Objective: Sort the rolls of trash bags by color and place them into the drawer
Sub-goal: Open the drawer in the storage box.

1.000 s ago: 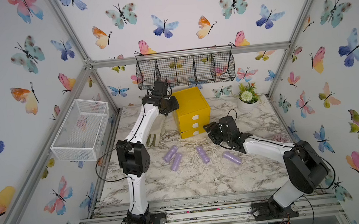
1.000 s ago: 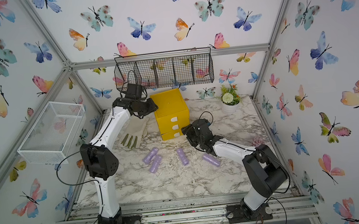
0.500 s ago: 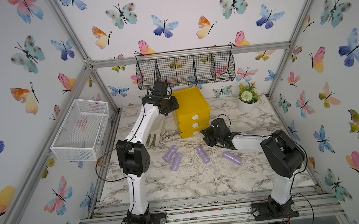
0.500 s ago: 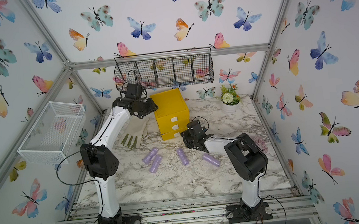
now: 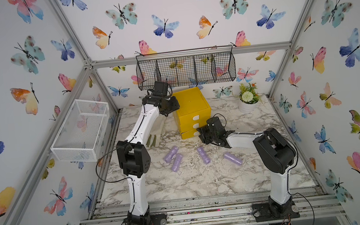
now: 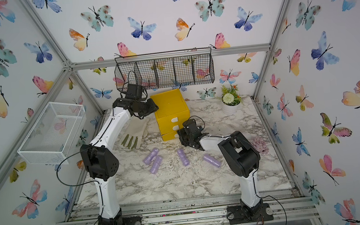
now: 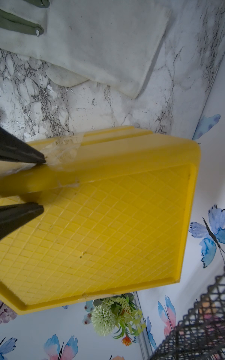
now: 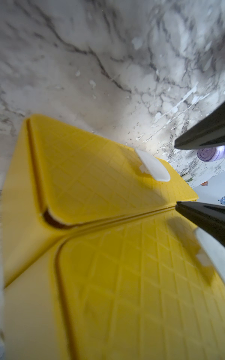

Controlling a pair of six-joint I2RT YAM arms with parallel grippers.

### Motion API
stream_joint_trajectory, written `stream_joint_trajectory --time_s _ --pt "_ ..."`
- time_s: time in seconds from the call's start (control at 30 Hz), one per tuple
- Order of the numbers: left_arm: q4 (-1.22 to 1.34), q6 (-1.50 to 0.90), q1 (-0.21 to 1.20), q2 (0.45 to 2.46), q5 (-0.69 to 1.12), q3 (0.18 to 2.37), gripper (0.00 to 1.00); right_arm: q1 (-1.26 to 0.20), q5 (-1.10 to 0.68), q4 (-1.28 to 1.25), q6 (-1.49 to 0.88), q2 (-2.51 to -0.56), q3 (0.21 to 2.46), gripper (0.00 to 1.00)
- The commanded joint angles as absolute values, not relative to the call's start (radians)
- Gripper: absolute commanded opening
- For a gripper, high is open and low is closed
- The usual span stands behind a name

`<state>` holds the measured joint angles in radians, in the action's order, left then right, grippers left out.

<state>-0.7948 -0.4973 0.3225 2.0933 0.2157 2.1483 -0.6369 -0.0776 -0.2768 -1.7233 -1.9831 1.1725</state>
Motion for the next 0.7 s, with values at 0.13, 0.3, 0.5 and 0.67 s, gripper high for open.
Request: stream_joint_trajectory --time_s 0.13,0.3,0.5,0.67 --pt "-0.876 -0.491 0.327 2.103 0.244 2.103 0.38 -0.649 -0.034 -0.294 -1.74 -2.03 1.212 0.48" --pt "-0.873 -0.492 0.325 2.1 0.245 2.1 0.39 -0.65 -0.008 -0.295 -1.747 -2.058 1.218 0.48" --pt "-0.872 -0.491 0.325 2.102 0.256 2.099 0.38 -0.653 0.058 -0.282 -1.754 -2.062 1.181 0.48" --pt "-0.871 -0.491 0.325 2.098 0.25 2.095 0.38 -0.655 0.023 -0.287 -1.746 -2.064 1.152 0.44"
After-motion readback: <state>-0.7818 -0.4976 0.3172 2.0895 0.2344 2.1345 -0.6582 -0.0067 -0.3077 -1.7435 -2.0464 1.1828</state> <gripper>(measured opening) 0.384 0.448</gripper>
